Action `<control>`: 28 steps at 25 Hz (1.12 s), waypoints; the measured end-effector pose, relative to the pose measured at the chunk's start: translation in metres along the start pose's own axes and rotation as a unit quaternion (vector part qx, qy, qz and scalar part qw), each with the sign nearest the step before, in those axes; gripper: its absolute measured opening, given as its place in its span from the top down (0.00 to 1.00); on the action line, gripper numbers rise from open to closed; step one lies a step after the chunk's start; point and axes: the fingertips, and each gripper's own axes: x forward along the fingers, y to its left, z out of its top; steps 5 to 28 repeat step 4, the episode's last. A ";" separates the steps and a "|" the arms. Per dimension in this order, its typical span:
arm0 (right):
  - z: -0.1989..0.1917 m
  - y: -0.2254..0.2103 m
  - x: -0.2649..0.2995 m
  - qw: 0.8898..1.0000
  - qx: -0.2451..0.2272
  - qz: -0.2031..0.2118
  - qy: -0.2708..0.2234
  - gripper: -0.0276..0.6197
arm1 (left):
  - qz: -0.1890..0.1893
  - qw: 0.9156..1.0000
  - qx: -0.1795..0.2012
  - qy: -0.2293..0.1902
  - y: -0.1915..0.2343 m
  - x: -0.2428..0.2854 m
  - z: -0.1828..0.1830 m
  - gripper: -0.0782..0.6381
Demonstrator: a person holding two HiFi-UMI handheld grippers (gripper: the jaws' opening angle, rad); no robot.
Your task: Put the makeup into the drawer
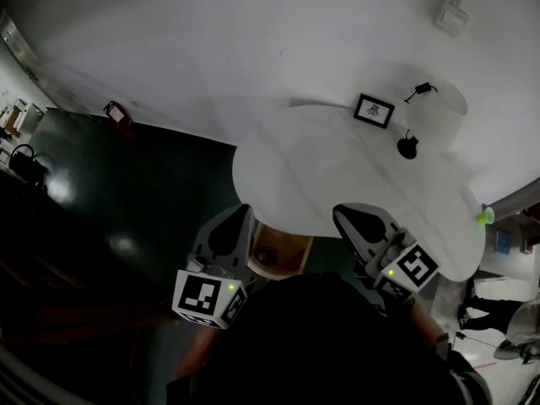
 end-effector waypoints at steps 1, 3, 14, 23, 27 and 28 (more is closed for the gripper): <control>0.000 0.001 0.001 1.000 0.000 0.000 0.000 0.93 | 0.000 1.000 0.000 -0.001 0.001 -0.001 0.000 0.87; -0.001 0.001 0.003 1.000 0.000 0.001 0.000 0.93 | 0.002 1.000 -0.002 0.000 0.003 -0.002 -0.002 0.87; -0.001 0.001 0.003 1.000 0.000 0.001 -0.001 0.93 | 0.003 1.000 -0.003 0.002 0.003 -0.003 -0.003 0.87; -0.001 0.001 0.003 1.000 0.000 0.001 -0.001 0.93 | 0.003 1.000 -0.003 0.002 0.003 -0.003 -0.003 0.87; -0.001 0.001 0.003 1.000 0.000 0.001 -0.001 0.93 | 0.003 1.000 -0.003 0.002 0.003 -0.003 -0.003 0.87; -0.001 0.001 0.003 1.000 0.000 0.001 -0.001 0.93 | 0.003 1.000 -0.003 0.002 0.003 -0.003 -0.003 0.87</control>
